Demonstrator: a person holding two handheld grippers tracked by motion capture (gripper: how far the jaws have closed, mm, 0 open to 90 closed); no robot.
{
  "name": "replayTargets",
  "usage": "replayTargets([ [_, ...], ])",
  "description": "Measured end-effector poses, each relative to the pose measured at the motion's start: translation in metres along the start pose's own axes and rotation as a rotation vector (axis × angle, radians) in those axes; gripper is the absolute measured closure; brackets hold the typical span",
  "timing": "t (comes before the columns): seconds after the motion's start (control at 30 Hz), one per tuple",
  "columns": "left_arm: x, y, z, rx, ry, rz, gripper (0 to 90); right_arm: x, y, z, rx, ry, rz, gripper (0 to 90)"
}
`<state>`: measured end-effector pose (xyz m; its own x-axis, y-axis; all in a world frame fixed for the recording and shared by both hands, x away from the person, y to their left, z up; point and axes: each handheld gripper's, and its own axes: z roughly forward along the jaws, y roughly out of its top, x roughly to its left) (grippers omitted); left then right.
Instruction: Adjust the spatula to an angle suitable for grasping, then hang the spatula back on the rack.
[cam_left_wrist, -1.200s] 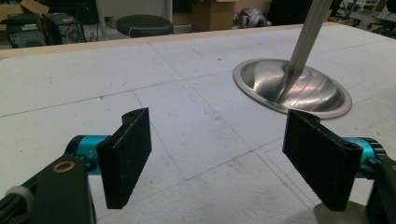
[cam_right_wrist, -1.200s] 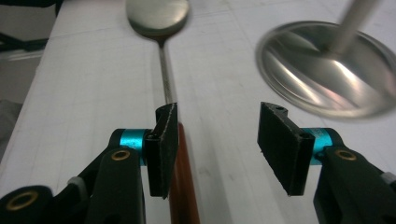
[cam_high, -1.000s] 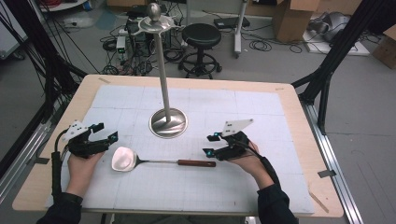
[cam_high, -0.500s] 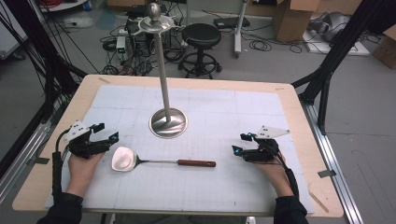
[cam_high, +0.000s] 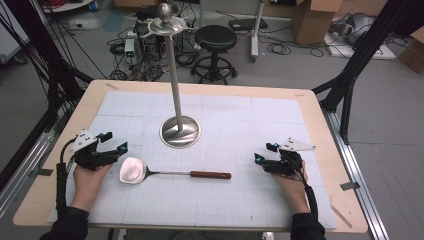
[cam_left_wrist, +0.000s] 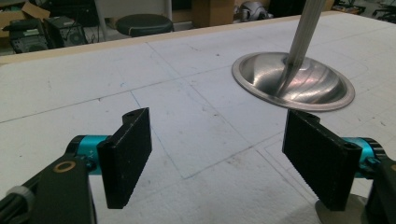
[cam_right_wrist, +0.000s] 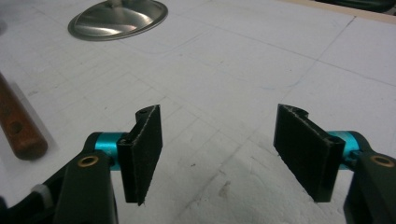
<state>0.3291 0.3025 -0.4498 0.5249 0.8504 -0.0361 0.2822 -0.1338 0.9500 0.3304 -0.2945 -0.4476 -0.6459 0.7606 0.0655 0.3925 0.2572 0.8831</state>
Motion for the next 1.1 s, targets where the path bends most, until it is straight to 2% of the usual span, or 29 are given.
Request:
replayTargets([
  [0.23,0.001,0.000,0.000,-0.001,0.001,-0.009,24.8,0.000,0.000,0.001,0.006,0.003,-0.006,30.7],
  [0.5,-0.001,0.000,0.000,0.005,0.001,0.010,24.9,0.002,0.000,0.001,0.010,-0.003,-0.021,29.5],
  [0.77,0.002,0.000,0.000,-0.005,0.005,-0.020,23.4,0.000,0.000,0.001,0.004,-0.005,-0.002,29.5],
  [0.87,0.005,0.000,-0.002,-0.019,-0.003,-0.051,20.7,0.000,0.000,0.001,0.001,-0.008,-0.003,29.7],
  [0.93,0.007,0.001,-0.003,-0.040,-0.003,-0.051,20.7,-0.001,0.000,0.000,-0.001,-0.005,0.005,29.8],
  [1.03,0.008,0.004,-0.006,-0.090,-0.030,-0.086,20.7,-0.001,-0.001,0.000,-0.006,-0.009,0.003,29.8],
  [1.1,0.007,0.010,-0.011,-0.107,-0.043,-0.089,20.6,0.000,0.000,0.000,0.001,-0.008,0.003,30.4],
])
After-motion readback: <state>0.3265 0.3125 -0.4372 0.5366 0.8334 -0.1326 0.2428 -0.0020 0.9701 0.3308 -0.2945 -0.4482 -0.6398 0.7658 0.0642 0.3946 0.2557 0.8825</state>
